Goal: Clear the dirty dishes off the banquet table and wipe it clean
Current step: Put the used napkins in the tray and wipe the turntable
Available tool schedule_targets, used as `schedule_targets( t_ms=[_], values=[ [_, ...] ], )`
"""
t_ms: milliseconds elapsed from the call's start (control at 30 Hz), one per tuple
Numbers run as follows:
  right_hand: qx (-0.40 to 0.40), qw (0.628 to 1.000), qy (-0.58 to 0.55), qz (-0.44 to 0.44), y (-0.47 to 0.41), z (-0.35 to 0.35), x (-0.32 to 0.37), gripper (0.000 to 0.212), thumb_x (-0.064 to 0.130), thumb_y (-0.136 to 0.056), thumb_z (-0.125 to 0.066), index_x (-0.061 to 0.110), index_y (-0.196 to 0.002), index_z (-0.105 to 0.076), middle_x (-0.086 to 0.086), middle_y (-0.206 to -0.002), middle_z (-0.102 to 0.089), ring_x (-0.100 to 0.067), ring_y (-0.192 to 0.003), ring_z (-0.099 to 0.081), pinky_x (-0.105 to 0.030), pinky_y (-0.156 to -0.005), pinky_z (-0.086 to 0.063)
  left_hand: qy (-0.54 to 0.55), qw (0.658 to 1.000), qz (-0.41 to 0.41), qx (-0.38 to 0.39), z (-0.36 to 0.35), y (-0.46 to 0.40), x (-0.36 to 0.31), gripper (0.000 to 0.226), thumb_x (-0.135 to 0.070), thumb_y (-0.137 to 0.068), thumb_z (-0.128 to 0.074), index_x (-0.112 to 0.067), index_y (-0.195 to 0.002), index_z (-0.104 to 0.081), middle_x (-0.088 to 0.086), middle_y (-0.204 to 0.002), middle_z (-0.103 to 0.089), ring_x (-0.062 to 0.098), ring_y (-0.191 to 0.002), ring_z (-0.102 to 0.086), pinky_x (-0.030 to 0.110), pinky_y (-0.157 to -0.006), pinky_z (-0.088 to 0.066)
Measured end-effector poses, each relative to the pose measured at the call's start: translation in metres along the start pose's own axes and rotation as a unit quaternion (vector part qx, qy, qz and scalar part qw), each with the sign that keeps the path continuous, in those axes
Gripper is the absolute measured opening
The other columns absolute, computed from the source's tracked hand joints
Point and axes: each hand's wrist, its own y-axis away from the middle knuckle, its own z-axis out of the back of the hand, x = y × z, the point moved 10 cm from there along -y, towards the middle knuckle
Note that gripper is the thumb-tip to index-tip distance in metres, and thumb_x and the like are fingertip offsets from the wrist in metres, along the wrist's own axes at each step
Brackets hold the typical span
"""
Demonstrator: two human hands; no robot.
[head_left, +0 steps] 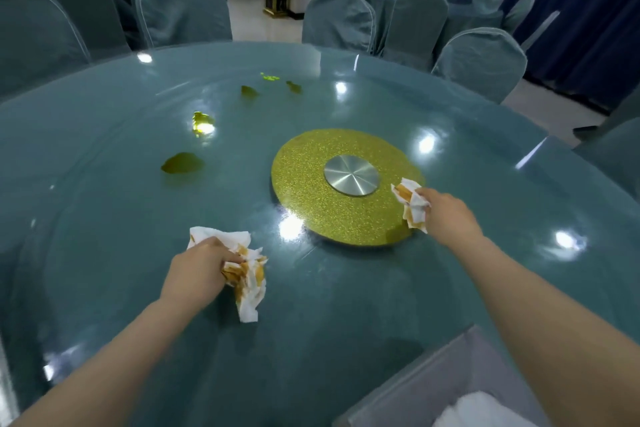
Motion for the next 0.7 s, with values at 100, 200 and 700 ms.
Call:
schedule_targets(
  t_ms=[100, 200, 700],
  values=[
    [0.094, 0.995, 0.021, 0.005, -0.011, -0.042, 0.004, 0.062, 0.018, -0.091, -0.046, 0.033, -0.147, -0.026, -0.012, -0.149, -0.032, -0.035, -0.130, -0.035, -0.040, -0.101, -0.038, -0.016, 1.000, -0.001, 0.004, 0.004, -0.014, 0.012, 0.044, -0.013, -0.086, -0.050, -0.049, -0.105, -0.066, -0.012, -0.119, -0.057, 0.018, -0.096, -0.056, 0.025, -0.059, -0.030],
    [0.159, 0.987, 0.022, 0.015, -0.004, -0.078, 0.012, 0.065, 0.027, -0.092, -0.047, 0.038, -0.149, -0.017, -0.009, -0.158, -0.011, -0.038, -0.142, -0.015, -0.046, -0.113, -0.024, -0.023, 0.999, -0.019, 0.013, 0.012, -0.027, 0.019, 0.045, -0.011, -0.084, -0.051, -0.047, -0.108, -0.066, -0.012, -0.123, -0.056, 0.019, -0.102, -0.056, 0.026, -0.060, -0.029],
    [-0.049, 0.988, -0.132, 0.070, 0.078, 0.003, 0.119, 0.010, 0.019, -0.085, -0.051, 0.011, -0.082, -0.056, -0.003, -0.072, -0.057, -0.024, -0.066, -0.052, -0.029, -0.053, -0.035, 0.099, 0.990, -0.069, -0.067, 0.103, 0.048, 0.027, 0.041, -0.001, -0.078, -0.057, -0.030, -0.101, -0.074, -0.003, -0.118, -0.061, 0.024, -0.106, -0.058, 0.028, -0.081, -0.044]
  ],
)
